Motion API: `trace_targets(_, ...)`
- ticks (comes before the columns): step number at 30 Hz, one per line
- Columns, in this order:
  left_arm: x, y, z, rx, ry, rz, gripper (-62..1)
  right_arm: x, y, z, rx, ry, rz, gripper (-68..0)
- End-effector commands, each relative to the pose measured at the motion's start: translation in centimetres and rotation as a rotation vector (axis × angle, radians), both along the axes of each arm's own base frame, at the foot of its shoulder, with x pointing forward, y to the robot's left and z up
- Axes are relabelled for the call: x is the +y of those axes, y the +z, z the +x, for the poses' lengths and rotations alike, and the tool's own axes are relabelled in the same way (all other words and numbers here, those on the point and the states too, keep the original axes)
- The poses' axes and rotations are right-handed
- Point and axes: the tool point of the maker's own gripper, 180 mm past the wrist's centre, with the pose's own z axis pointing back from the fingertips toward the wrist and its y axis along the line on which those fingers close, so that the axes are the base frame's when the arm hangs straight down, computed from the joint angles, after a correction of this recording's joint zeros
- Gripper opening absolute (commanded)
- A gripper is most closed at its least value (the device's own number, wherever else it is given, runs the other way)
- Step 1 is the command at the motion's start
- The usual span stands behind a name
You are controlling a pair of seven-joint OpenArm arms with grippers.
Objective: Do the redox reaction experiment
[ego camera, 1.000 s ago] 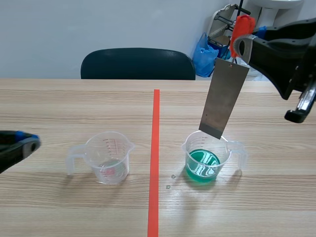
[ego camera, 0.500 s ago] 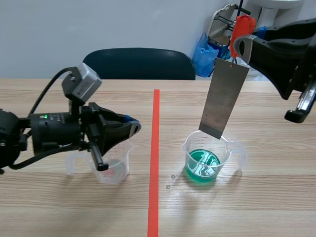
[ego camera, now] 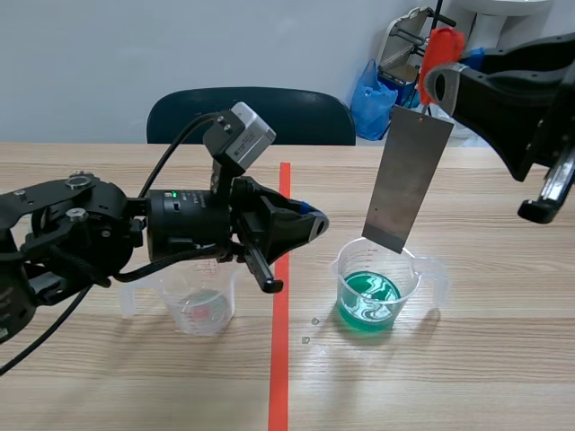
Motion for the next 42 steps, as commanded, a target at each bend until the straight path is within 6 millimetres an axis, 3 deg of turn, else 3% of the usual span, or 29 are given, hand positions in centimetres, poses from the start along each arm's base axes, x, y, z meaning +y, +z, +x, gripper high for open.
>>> trace_targets(1, -0.6, 1.3, 0.3, -0.023, -0.005, -0.035, -58.3, 0.0, 1.3, -0.2, -0.038, 0.013, 0.021, -65.5)
trace_targets(23, -0.7, 1.2, 0.4, -0.023, 0.002, -0.028, -58.3, 0.0, 1.3, -0.2, -0.038, 0.013, 0.021, -65.5)
trace_targets(27, 2.1, 0.9, 1.4, -0.038, 0.053, -0.001, -58.2, 0.0, 1.3, -0.2, -0.038, 0.013, 0.021, -65.5)
trace_targets(32, 8.3, 0.0, 2.2, -0.044, 0.158, 0.071, -58.2, 0.0, 1.3, -0.2, -0.038, 0.013, 0.021, -65.5)
trace_targets(42, 21.0, 0.6, -3.1, -0.005, 0.336, 0.102, -58.2, 0.0, 1.3, -0.2, -0.038, 0.013, 0.020, -65.5)
